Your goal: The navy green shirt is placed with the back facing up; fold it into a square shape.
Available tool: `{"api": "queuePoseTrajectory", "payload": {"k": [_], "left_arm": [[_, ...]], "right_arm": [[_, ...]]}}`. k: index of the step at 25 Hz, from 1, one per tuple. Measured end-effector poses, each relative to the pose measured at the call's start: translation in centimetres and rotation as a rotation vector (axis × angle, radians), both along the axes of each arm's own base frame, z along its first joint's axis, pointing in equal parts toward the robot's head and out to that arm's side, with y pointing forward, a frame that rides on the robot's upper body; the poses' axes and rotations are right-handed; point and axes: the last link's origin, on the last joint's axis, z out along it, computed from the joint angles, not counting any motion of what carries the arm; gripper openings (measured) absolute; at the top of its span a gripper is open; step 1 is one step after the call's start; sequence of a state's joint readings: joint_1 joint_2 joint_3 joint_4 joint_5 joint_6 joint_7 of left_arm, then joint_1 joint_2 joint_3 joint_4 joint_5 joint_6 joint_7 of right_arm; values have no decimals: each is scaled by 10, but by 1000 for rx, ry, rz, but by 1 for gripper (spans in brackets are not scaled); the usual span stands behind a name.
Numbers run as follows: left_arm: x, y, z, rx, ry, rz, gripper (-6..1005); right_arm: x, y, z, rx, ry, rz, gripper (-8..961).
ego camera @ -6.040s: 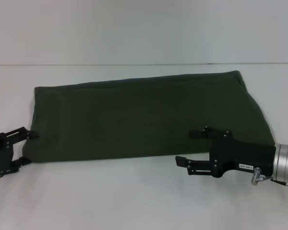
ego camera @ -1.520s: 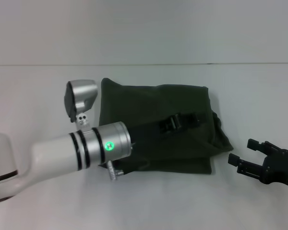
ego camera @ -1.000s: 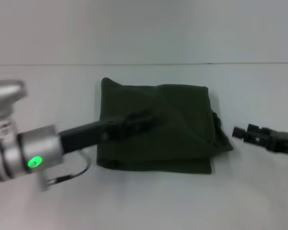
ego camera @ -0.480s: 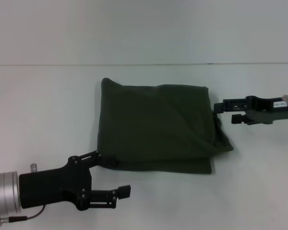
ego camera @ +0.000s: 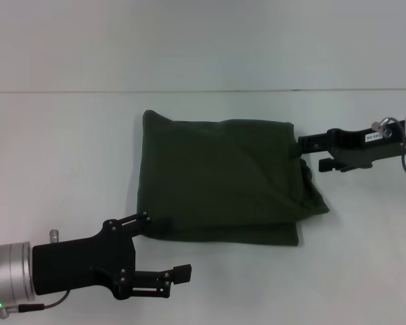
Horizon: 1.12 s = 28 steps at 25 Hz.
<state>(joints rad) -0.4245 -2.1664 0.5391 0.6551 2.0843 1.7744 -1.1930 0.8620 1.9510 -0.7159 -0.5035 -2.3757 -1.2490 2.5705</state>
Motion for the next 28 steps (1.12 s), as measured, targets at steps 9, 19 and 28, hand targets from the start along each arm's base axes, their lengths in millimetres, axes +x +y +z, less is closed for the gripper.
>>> {"api": "queuePoseTrajectory", "payload": {"k": [9,19,28], "left_arm": [[7,7,3,12,-15,-22,965],[7,12,7,38,-7,-22,949],[5,13,10,60,-17,-8,950]], "right_arm": [[0,-1,-15,1,2,-8,901],[-5,-4,-30,-5,10,1,899],[-3,-7,-41,-6,4,2,898]]}}
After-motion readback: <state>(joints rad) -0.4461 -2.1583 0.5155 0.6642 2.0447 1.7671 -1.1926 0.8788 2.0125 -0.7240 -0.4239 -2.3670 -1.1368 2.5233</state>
